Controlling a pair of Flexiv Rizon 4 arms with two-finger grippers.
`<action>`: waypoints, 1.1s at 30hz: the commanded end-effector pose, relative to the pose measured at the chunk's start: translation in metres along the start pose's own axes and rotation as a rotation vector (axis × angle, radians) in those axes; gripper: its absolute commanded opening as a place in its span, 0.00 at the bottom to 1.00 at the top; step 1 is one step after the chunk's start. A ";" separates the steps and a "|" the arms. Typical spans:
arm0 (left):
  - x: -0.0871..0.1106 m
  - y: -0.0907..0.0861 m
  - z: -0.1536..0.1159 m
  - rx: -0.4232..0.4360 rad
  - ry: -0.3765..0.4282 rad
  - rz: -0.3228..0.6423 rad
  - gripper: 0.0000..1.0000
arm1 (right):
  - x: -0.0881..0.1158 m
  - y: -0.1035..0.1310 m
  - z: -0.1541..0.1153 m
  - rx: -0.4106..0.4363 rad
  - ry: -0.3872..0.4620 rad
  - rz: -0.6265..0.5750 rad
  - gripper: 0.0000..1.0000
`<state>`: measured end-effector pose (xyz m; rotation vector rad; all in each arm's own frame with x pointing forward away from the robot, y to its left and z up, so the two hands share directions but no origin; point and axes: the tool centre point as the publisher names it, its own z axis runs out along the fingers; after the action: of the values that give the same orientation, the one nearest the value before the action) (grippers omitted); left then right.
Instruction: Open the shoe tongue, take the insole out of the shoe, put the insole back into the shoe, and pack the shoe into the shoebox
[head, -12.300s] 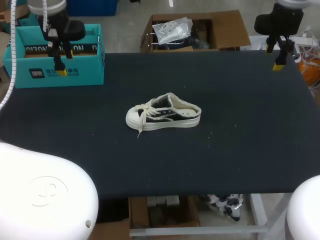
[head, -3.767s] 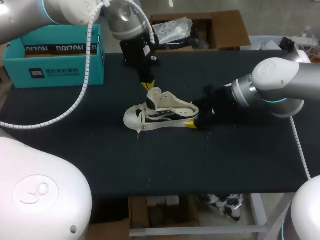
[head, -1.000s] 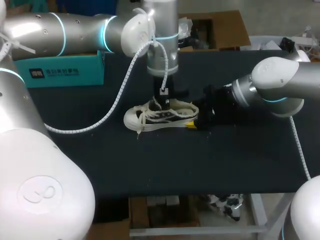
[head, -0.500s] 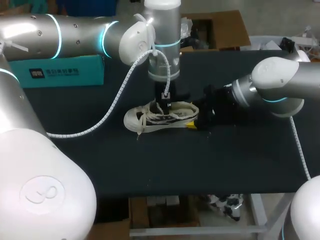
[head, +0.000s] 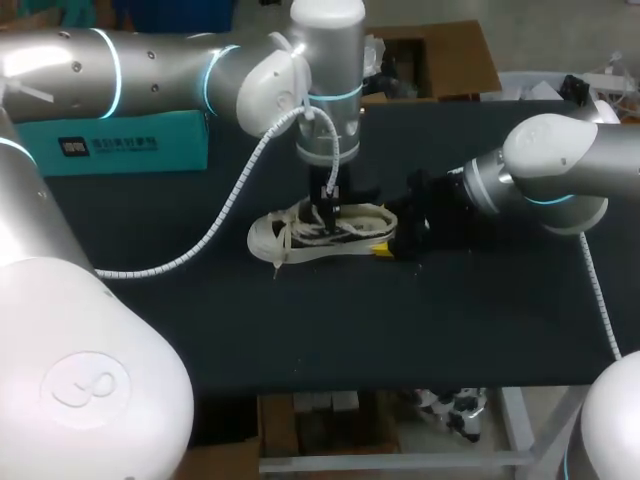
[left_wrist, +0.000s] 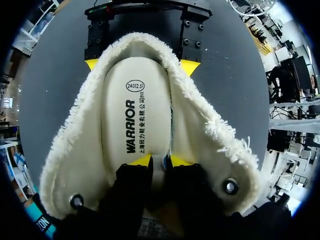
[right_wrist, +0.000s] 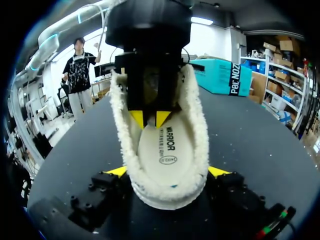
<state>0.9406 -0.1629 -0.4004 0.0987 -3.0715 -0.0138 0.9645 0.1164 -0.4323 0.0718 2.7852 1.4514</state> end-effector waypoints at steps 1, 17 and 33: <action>-0.002 -0.006 0.078 -0.017 -0.069 -0.015 0.24 | -0.003 -0.008 0.007 -0.003 0.000 -0.001 0.00; -0.028 -0.011 0.103 -0.026 -0.233 -0.066 0.00 | -0.003 -0.008 0.007 -0.003 0.000 -0.001 0.00; -0.005 0.007 0.017 0.126 -0.260 -0.065 0.00 | -0.003 -0.008 0.007 -0.003 0.000 -0.001 0.00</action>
<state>0.9455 -0.1661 -0.4001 0.2310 -3.3188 0.0825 0.9649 0.1165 -0.4320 0.0731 2.7847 1.4522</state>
